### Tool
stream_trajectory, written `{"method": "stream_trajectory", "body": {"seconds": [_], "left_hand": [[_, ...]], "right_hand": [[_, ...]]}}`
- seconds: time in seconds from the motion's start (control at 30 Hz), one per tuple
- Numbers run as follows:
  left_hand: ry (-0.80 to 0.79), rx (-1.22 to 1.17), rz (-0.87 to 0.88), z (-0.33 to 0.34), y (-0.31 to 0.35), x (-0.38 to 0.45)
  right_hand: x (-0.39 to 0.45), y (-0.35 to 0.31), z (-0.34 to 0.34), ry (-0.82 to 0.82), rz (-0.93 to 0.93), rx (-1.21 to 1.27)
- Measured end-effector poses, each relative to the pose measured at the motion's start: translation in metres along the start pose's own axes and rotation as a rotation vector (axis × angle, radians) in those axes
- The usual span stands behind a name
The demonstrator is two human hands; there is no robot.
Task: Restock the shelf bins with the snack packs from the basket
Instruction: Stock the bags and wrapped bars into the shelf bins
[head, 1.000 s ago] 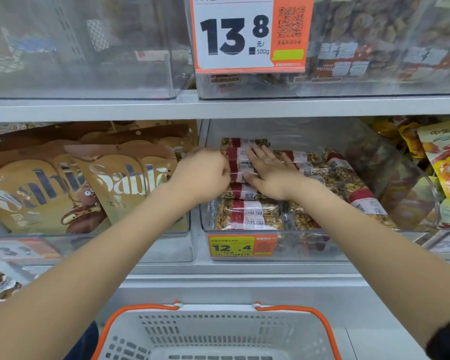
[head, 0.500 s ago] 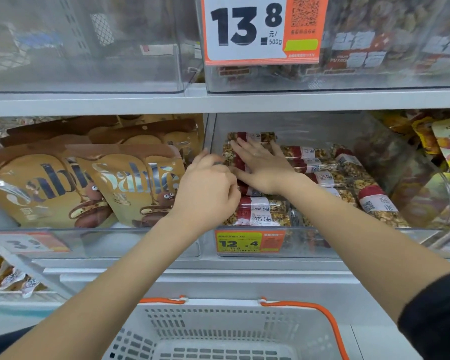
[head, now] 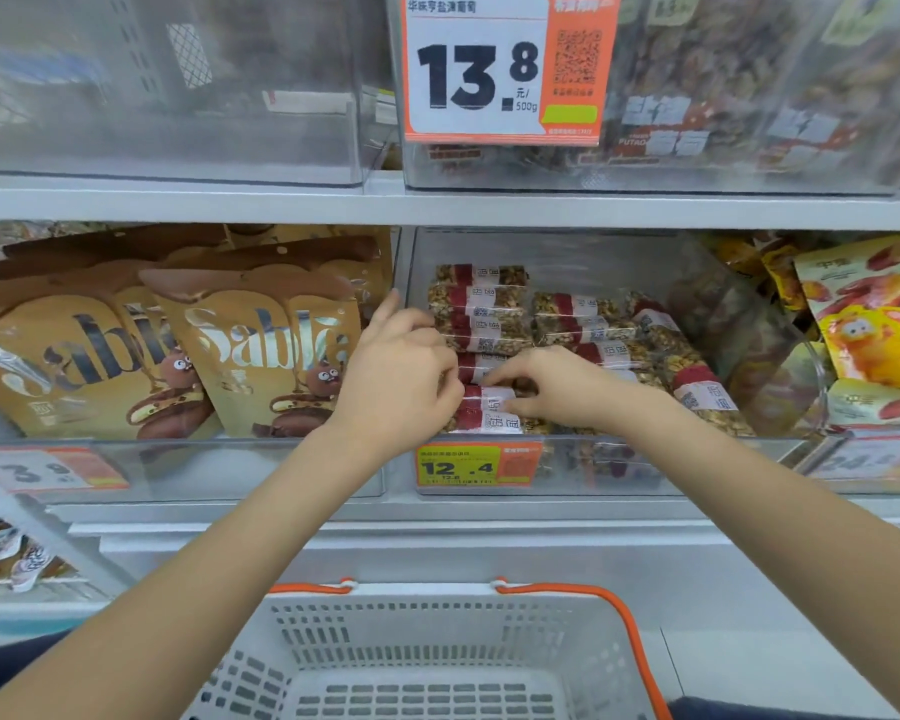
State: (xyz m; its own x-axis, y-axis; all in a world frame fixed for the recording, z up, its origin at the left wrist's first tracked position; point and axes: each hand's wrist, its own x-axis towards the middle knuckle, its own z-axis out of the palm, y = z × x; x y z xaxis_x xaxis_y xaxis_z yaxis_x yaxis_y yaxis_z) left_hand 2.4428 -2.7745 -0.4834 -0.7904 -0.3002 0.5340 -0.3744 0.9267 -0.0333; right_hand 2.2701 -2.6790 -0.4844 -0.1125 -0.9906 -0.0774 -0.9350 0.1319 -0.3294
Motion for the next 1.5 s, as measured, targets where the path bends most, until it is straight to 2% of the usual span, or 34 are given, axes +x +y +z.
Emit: {"method": "stream_trajectory", "body": {"seconds": [0.07,0.13,0.23,0.37,0.43,0.5,0.67,0.83,0.87,0.97,1.03,1.2,1.33,1.43,1.5], "left_hand": [[-0.036,-0.018,0.069,-0.003,-0.004,-0.004],[-0.081,-0.064,0.147,-0.008,-0.007,-0.009],[-0.214,-0.015,0.282,-0.017,-0.011,-0.009],[-0.48,0.212,0.32,-0.026,-0.003,0.004],[-0.524,0.284,0.337,-0.029,0.002,0.008],[-0.52,0.308,0.322,-0.029,0.004,0.008],[-0.523,0.424,0.339,-0.029,0.005,0.005],[-0.482,0.348,0.325,-0.027,0.007,0.003],[-0.466,0.313,0.316,-0.026,0.007,0.003],[-0.353,0.155,0.285,-0.022,0.003,-0.006],[-0.244,0.068,0.299,-0.022,-0.001,-0.015],[-0.097,0.004,0.317,-0.014,-0.002,-0.049],[-0.162,-0.024,0.305,-0.019,-0.004,-0.063],[-0.191,-0.068,0.295,-0.021,-0.011,-0.076],[-0.183,-0.103,0.273,-0.021,-0.017,-0.088]], "right_hand": [[0.005,0.0,0.002,0.036,0.019,-0.036],[0.006,0.004,0.002,0.145,0.051,-0.023],[0.003,0.008,0.004,0.273,0.106,-0.049],[-0.005,0.007,-0.001,0.239,0.077,0.06],[-0.008,0.005,-0.004,0.133,0.044,0.091],[-0.006,0.004,-0.002,0.064,0.057,0.007],[0.0,0.003,0.002,0.058,0.111,-0.066],[-0.017,-0.009,0.005,0.268,0.122,0.01],[-0.019,-0.014,0.004,0.211,0.091,0.021],[-0.02,-0.026,0.0,-0.138,0.11,0.035],[-0.016,-0.029,-0.004,-0.233,0.141,0.025],[-0.019,-0.029,0.002,-0.202,0.148,0.161],[-0.013,-0.03,0.003,-0.259,0.171,0.128],[-0.008,-0.031,0.001,-0.201,0.147,0.101],[-0.004,-0.033,0.005,-0.252,0.105,0.089]]}}
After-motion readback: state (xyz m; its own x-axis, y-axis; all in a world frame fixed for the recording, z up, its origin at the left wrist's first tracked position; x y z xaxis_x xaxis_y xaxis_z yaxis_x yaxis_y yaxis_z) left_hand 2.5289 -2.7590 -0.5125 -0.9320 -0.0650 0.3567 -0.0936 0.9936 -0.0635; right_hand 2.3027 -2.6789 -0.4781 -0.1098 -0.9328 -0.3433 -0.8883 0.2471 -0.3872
